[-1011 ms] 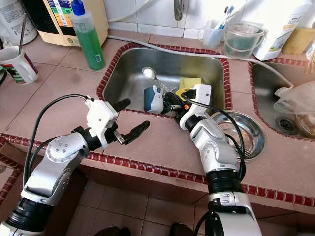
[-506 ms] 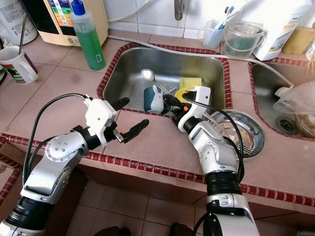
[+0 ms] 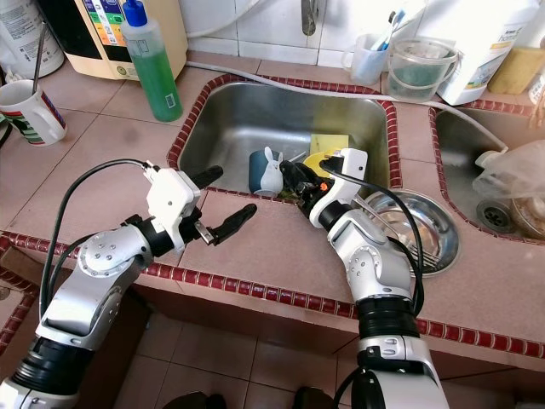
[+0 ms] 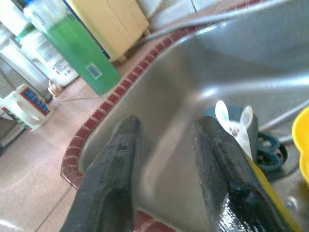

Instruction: Kitchen organization

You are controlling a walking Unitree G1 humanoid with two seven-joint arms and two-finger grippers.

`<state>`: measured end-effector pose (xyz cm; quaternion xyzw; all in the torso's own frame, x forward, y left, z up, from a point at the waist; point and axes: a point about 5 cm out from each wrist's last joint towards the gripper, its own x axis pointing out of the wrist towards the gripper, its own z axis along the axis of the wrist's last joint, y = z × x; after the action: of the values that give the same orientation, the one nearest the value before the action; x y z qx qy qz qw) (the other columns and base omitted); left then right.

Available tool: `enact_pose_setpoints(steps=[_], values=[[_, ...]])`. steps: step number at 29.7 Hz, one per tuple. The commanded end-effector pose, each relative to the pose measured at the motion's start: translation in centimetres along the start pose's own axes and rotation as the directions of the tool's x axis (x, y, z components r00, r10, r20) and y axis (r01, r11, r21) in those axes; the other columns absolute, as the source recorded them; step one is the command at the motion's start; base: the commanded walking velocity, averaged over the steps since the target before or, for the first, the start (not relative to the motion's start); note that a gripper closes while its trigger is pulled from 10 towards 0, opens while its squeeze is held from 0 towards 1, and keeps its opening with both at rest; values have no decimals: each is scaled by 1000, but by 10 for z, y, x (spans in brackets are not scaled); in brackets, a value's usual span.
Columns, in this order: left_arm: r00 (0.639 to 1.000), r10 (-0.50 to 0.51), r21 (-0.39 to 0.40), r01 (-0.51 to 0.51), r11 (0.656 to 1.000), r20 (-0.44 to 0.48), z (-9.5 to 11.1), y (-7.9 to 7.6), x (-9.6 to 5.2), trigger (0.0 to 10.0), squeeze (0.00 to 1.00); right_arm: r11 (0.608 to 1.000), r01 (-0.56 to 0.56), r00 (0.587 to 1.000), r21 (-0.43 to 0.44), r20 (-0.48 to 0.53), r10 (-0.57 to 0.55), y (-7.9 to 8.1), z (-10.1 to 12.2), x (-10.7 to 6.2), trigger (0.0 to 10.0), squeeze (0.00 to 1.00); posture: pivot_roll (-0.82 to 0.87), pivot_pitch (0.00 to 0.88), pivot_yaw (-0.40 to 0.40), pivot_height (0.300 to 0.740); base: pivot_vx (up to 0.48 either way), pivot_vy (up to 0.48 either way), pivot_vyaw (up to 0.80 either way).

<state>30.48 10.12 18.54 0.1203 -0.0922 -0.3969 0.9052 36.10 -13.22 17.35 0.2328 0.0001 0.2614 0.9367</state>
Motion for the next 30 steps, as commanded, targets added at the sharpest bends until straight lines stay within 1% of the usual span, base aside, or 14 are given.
enact_pose_setpoints(steps=[1,3,4,6,7,8,13,15,16,18,21,22,25,30], values=[[1000,6,16,-6,1000,-2,1,3,0,10000,0,1000,-20,999,-20,43,21,4,8,3,10000,1000,4,184,35,740,0,0,0],[1000,20,24,-20,1000,7,2,6,3,10000,0,998,-20,992,-53,127,26,7,20,6,10000,1000,1,160,27,740,0,0,0],[999,34,34,-35,999,19,3,9,5,10000,0,998,-11,977,-55,212,22,8,33,9,10000,1000,-1,145,22,740,0,0,0],[999,42,38,-43,998,26,4,11,8,10000,0,1000,-9,970,-26,242,15,7,39,11,10000,1000,-1,132,17,740,0,0,0],[998,50,42,-51,998,33,5,12,10,10000,0,1000,-28,961,-4,276,28,7,46,12,10000,322,-3,112,8,740,0,0,0],[998,54,44,-55,998,35,5,13,11,10000,0,999,-36,958,-1,284,34,7,48,13,10000,0,-5,105,5,740,0,0,0],[994,90,40,-93,995,57,6,17,14,10000,0,999,-37,940,-22,339,42,10,59,15,10000,0,-13,76,-2,740,0,0,0],[988,138,11,-139,990,67,5,21,15,10000,0,998,14,933,-59,361,9,8,63,14,10000,0,-19,53,-7,740,0,0,0],[978,195,-46,-192,980,77,4,26,16,10000,0,995,62,923,-82,383,-26,6,66,12,10000,0,-22,40,-9,740,0,0,0],[969,234,-87,-227,970,75,2,29,16,10000,0,990,101,917,-101,395,-53,4,66,10,10000,0,-24,30,-9,740,0,0,0],[948,313,-143,-303,942,52,-4,34,15,10000,0,961,190,912,-199,399,-98,2,64,5,10000,0,-26,10,-11,740,0,0,0],[941,337,-163,-327,931,38,-8,36,14,10000,0,931,240,912,-277,392,-119,1,62,2,10000,0,-27,0,-11,740,0,0,0],[925,379,-169,-370,914,30,-10,38,10,10000,0,861,306,907,-406,401,-133,3,59,-5,10000,0,-28,0,-10,740,0,0,0],[896,444,-183,-433,882,21,-15,41,4,10000,0,813,352,893,-464,428,-142,8,51,-15,10000,0,-30,0,-8,740,0,0,0]])
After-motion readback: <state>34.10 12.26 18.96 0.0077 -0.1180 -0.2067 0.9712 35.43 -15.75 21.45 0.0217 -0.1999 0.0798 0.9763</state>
